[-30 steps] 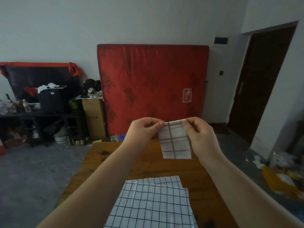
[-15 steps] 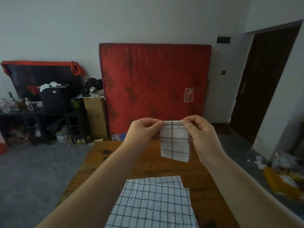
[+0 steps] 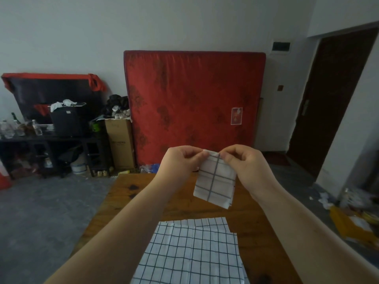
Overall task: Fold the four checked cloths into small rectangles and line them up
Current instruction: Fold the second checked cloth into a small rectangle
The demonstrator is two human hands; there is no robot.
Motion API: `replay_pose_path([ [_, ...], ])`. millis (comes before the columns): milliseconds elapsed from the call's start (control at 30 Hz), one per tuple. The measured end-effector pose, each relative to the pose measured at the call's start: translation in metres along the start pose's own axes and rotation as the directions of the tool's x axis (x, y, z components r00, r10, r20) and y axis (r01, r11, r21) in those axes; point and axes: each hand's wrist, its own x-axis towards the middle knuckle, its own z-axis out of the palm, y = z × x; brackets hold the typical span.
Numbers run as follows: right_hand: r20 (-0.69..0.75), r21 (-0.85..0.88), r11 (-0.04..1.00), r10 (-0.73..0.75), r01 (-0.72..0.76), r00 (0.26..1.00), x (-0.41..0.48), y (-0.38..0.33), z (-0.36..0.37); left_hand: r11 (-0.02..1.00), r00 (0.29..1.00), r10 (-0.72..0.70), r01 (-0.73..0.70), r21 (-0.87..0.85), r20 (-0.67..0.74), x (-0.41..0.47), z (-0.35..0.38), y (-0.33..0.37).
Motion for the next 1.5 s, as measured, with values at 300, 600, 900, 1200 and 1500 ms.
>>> replay_pose_path([
  [300,0.050,-0.264,0.960,-0.082,0.093,0.995,0.004,-0.001,0.010,0.986,0.998,-0.046,0.039,0.162,0.041,-0.002,-0.009,-0.010],
  [600,0.224,-0.362,0.890,-0.203,0.275,0.953,0.009,-0.021,0.040,0.972,0.993,-0.028,0.000,0.235,0.119,-0.008,-0.036,-0.021],
  [900,0.160,-0.360,0.879,-0.273,0.314,0.949,0.007,-0.035,0.079,0.990,0.984,-0.022,-0.003,0.144,0.175,-0.025,-0.081,-0.044],
  [1200,0.034,-0.310,0.933,-0.180,0.182,0.983,-0.007,-0.048,0.101,0.971,0.943,-0.036,0.111,-0.211,0.331,-0.044,-0.110,-0.069],
  [1500,-0.091,-0.408,0.912,0.001,-0.038,0.996,-0.053,-0.020,0.096,0.946,0.883,-0.168,0.269,-0.181,0.438,-0.057,-0.091,-0.098],
])
